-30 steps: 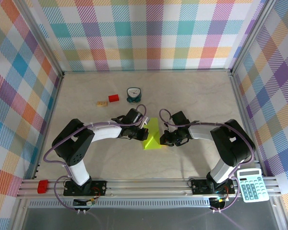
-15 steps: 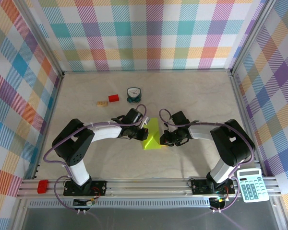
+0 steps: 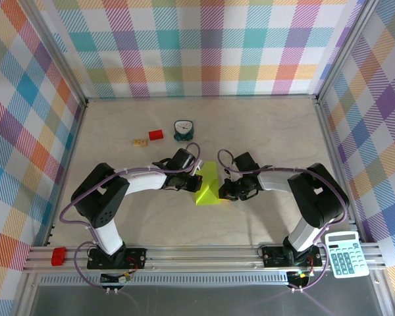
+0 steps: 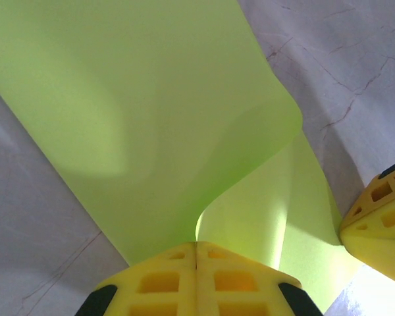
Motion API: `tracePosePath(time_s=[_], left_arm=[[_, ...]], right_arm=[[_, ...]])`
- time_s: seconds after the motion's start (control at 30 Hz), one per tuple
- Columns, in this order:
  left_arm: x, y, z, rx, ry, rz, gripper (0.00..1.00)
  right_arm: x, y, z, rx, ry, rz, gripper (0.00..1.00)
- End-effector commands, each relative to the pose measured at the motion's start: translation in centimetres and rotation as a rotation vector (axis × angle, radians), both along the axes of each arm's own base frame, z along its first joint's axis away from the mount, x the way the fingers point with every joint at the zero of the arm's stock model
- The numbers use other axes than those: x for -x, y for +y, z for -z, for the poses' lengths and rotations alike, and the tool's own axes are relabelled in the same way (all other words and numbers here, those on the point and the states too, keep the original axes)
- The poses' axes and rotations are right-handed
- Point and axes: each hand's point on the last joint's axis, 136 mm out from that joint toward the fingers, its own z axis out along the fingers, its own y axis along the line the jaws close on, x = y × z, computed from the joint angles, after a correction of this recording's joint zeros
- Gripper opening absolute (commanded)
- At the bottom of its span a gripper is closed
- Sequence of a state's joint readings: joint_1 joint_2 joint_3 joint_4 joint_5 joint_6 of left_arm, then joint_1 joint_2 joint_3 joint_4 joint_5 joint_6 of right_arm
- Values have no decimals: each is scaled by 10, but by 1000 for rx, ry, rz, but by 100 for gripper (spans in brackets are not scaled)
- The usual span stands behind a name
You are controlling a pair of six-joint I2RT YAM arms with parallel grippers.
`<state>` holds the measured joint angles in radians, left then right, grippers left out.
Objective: Fold a paper plane with a square sheet of paper (fold left side to right side)
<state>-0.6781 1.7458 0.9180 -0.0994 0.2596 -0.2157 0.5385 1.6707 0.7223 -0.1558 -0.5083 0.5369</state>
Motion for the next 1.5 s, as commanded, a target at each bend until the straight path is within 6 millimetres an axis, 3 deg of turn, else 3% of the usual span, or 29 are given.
tracePosePath(time_s=[0.0,0.6,1.1,1.3,1.47], left_arm=[[-11,3,-2,-1,-22,-18,0],[-5,7,18,-34,14,-8,0],[2,13,24,-52,21,-9,0],[2,13,25,-61,20,-10,0],[3,12,24,-61,19,-6,0]], right_arm=[[21,-22,32,147,77,-4,0],[18,-19,27,133,69,-9,0],[-12,20,-56,-114,-102,4,0],[-27,49,-57,-173,-130,-9,0],[-38,60,-48,-172,-132,-7,0]])
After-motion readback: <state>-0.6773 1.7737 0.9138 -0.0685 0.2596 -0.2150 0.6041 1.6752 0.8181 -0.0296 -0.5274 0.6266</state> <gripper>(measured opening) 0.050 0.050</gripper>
